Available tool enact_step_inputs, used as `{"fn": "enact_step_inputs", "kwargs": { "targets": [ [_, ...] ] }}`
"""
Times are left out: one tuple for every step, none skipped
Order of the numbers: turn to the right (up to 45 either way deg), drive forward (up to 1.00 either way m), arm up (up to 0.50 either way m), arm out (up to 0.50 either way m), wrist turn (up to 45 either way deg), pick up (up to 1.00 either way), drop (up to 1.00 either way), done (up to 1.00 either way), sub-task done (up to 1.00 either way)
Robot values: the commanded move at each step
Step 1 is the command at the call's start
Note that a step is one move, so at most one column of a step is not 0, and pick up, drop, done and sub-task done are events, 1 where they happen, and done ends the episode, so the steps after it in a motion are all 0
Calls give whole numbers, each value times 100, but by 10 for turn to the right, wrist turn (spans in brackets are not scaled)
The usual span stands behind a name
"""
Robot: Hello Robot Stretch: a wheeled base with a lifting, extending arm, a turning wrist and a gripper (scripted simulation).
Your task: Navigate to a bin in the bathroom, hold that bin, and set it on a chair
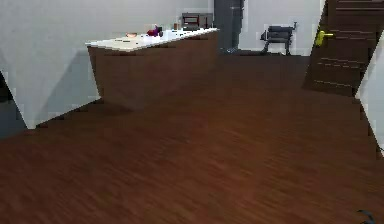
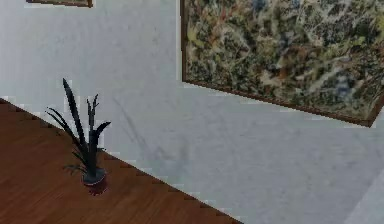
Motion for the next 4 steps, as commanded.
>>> {"fn": "enact_step_inputs", "kwargs": {
  "targets": [
    [300, 0, 0, 0, 0, 0, 0, 0, 0],
    [0, 30, 0, 0, 0, 0, 0, 0, 0],
    [-240, 0, 0, 0, 0, 0, 0, 0, 0],
    [0, 30, 0, 0, 0, 0, 0, 0, 0]
  ]
}}
